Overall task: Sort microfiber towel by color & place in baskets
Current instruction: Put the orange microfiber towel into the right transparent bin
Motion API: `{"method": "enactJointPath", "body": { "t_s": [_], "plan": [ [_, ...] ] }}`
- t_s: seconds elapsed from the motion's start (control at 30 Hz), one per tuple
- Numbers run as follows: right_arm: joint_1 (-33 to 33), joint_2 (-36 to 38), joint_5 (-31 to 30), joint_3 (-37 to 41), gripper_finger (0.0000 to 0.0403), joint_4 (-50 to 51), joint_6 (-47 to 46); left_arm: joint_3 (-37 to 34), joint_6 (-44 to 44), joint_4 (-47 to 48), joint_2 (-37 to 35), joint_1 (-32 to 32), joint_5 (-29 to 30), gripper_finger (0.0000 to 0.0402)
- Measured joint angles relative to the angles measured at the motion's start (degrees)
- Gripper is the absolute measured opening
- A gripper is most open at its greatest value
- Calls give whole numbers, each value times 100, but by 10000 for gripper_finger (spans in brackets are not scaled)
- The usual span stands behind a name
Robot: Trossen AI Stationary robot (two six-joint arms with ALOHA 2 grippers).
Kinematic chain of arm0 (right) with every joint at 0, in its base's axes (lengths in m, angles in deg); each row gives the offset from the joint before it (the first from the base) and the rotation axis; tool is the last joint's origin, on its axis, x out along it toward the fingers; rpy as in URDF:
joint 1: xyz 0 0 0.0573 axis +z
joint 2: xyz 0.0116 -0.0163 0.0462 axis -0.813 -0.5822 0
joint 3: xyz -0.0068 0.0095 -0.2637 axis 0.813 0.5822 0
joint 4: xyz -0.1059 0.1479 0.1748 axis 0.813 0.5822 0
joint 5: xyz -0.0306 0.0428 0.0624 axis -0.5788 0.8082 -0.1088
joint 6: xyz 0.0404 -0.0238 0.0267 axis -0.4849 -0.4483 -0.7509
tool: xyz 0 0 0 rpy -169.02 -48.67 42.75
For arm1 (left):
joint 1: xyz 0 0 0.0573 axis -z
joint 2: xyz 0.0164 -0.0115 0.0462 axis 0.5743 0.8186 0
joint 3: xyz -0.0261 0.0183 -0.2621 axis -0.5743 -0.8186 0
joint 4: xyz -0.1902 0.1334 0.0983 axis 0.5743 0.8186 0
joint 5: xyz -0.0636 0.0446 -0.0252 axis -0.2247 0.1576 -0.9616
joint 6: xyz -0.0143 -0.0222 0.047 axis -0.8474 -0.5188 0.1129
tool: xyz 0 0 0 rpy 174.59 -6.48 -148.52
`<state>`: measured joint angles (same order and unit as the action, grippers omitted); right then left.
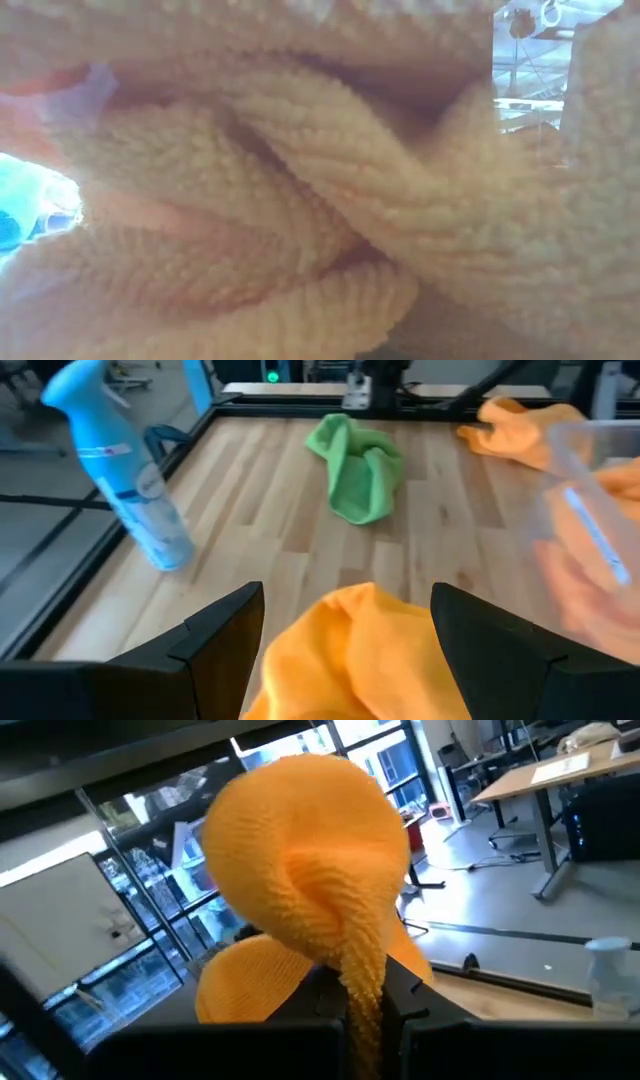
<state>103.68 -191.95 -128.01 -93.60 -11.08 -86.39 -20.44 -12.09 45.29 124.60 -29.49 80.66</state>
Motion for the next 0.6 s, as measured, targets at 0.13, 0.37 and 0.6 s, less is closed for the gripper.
{"method": "enactJointPath", "body": {
  "t_s": [0.13,0.37,0.6],
  "plan": [
    [222,-550,-293,13,0,-1609,1138,0,-186,-8,2,254,-3,273],
    [171,-1318,-291,20,0,-2045,526,0,-345,-13,13,570,59,273],
    [254,-1600,-297,13,0,-2073,-133,0,-685,-11,13,704,76,273]
  ]
}}
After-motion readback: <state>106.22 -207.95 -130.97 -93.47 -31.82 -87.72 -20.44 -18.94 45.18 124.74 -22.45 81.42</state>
